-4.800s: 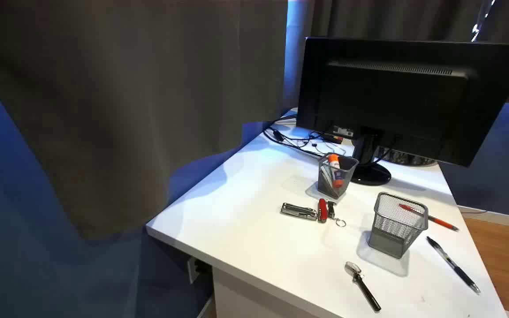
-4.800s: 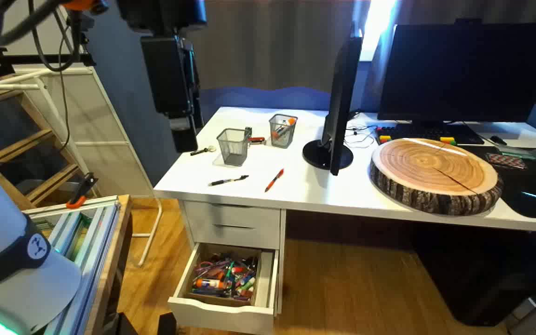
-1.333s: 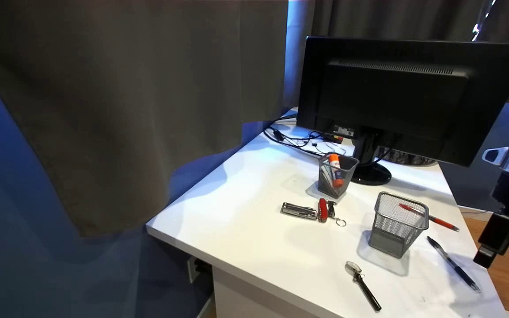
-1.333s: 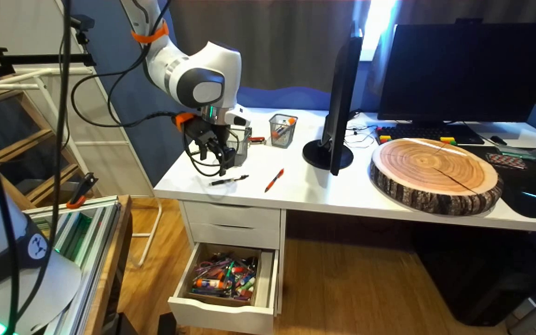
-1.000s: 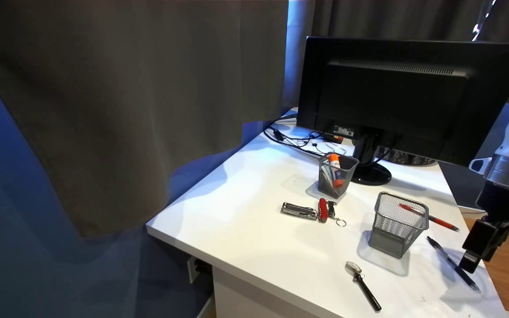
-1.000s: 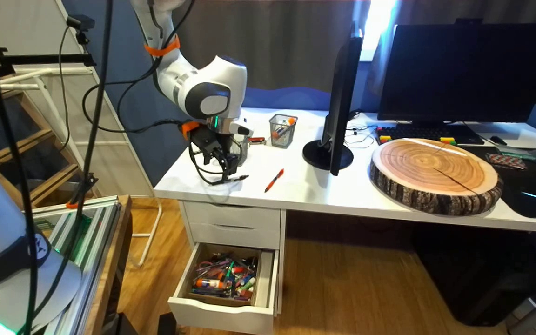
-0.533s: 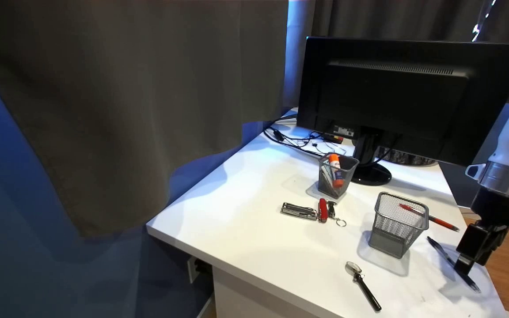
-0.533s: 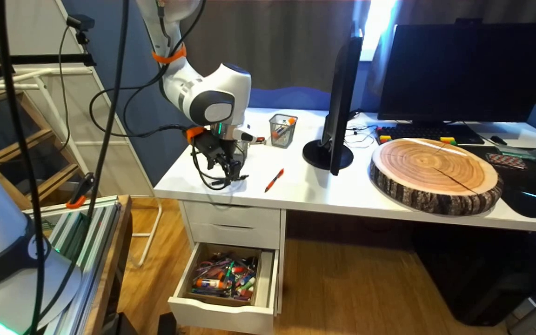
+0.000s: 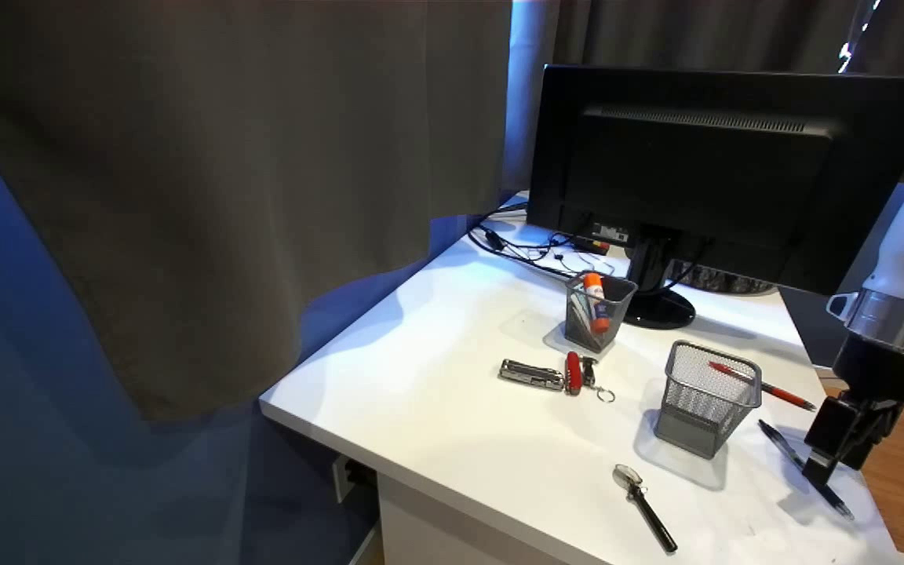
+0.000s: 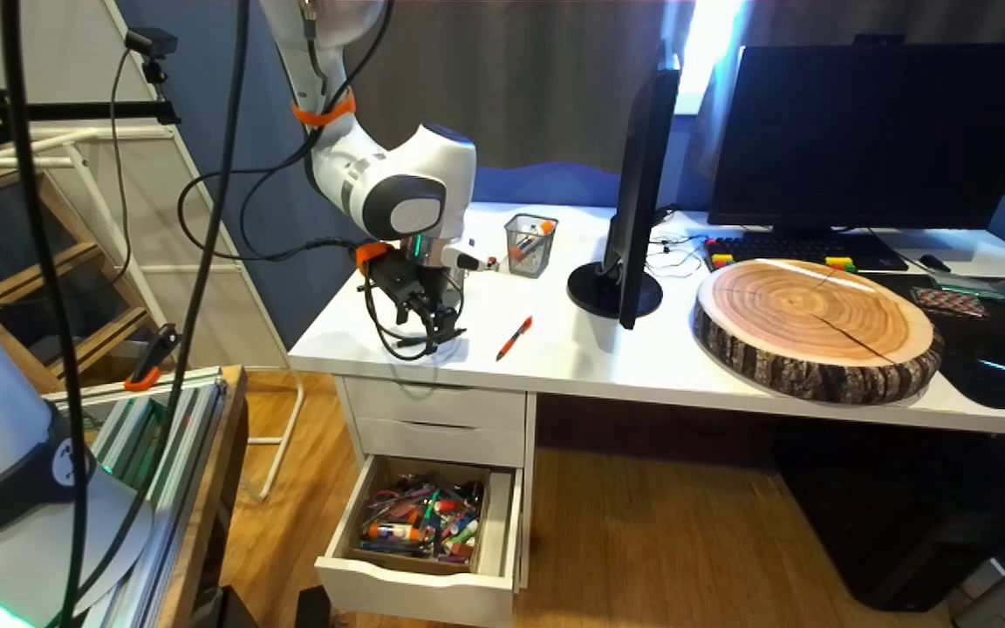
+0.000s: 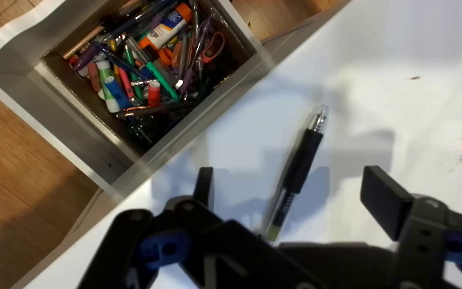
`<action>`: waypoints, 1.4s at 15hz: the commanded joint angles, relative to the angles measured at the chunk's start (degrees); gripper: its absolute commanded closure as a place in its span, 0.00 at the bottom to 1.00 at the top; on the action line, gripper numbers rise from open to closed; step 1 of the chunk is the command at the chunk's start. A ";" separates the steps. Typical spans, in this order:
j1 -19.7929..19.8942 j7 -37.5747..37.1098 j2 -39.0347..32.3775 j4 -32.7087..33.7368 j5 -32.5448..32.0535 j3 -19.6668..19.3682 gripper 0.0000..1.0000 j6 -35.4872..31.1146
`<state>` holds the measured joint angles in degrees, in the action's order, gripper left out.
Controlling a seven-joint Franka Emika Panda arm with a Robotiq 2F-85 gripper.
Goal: Pick up the black pen next to the orange pen and put it on top of the desktop pen and pencils basket
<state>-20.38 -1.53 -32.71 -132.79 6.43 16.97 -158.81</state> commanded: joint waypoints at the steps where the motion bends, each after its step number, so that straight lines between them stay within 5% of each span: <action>1: -2.30 -3.65 -0.96 1.52 -2.14 -2.03 0.28 0.16; 12: -5.29 -7.20 -1.82 3.29 -4.07 -3.84 0.98 1.61; 14: -5.42 -7.30 -2.04 3.70 -4.28 -3.88 0.62 2.06; 15: -5.45 -7.31 -2.12 3.87 -4.38 -3.94 0.61 2.30; 16: -5.52 -7.27 -2.31 4.06 -4.56 -4.02 0.62 2.49; 17: -5.46 -7.20 -2.60 4.34 -4.67 -4.06 0.86 2.66; 21: -4.96 -6.62 -2.78 4.99 -4.94 -3.84 0.99 3.62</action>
<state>-24.82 -7.07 -33.97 -129.80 2.99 13.55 -156.53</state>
